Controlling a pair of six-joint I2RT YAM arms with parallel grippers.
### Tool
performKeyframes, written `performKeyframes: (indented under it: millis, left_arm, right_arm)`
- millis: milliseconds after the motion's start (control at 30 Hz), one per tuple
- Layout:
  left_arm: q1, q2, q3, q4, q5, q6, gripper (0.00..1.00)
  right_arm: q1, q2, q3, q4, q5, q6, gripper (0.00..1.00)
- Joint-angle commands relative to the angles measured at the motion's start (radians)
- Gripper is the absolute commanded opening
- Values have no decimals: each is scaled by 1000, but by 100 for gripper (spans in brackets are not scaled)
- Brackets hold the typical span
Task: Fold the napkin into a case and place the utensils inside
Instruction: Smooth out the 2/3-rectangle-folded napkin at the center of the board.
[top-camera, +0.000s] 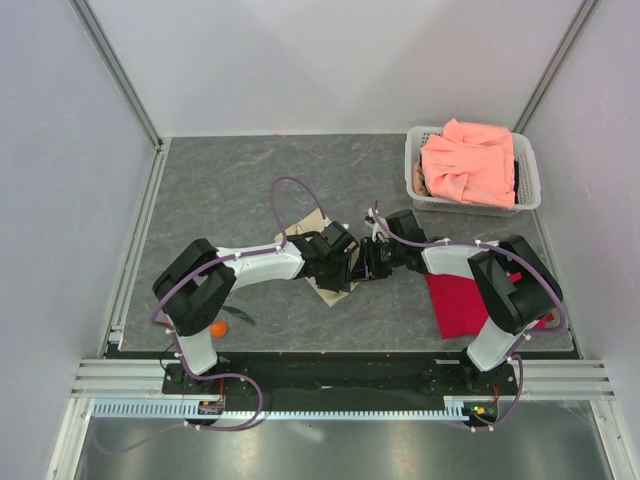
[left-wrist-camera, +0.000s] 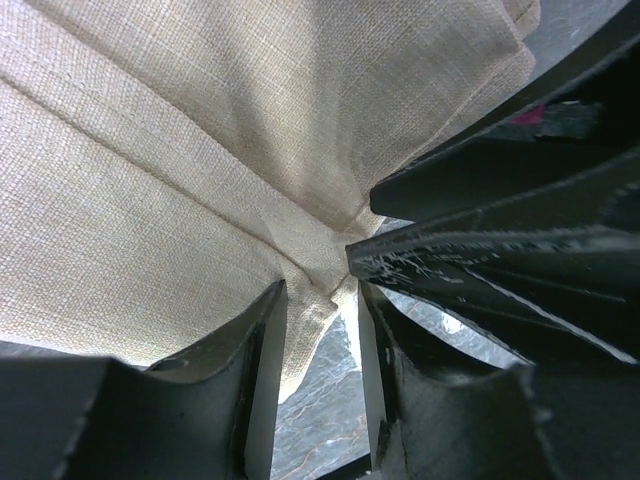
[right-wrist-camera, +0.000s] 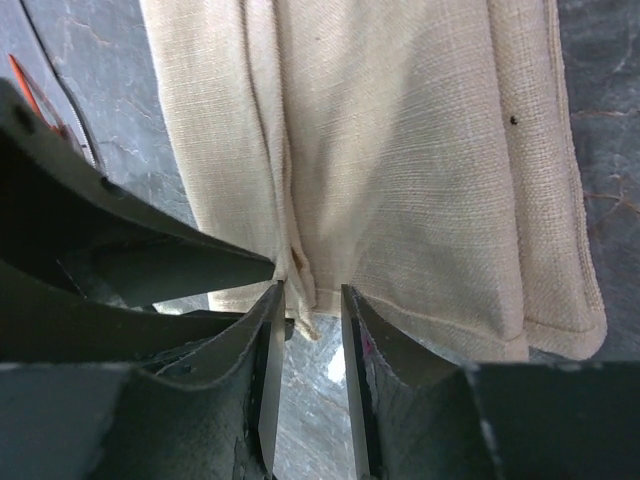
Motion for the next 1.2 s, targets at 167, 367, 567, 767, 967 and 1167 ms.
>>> performKeyframes:
  millis: [167,367,567,767,967,1167]
  left_arm:
    - [-16,7,20,-14,-66,-43,24]
    - [-19,-62,16,-39,-76,-64,9]
    - [-25,-69,22,-43,-61,-80,9]
    - [-25,-65,49,-45,-36,-77,2]
    - [-37,-31,49,-20,-18,-86,2]
    - [-37,-18,33,3,0,-92,20]
  right_arm:
    - [14,22,-31,62,-26,0,33]
    - [17,25,-45,65,-34,-1,28]
    - [23,21,-43,67,-34,-1,27]
    - [36,22,-54,73,-40,13,12]
    - [65,-5,-83,87,-25,33,3]
    - [63,-90,-54,4,44,26,8]
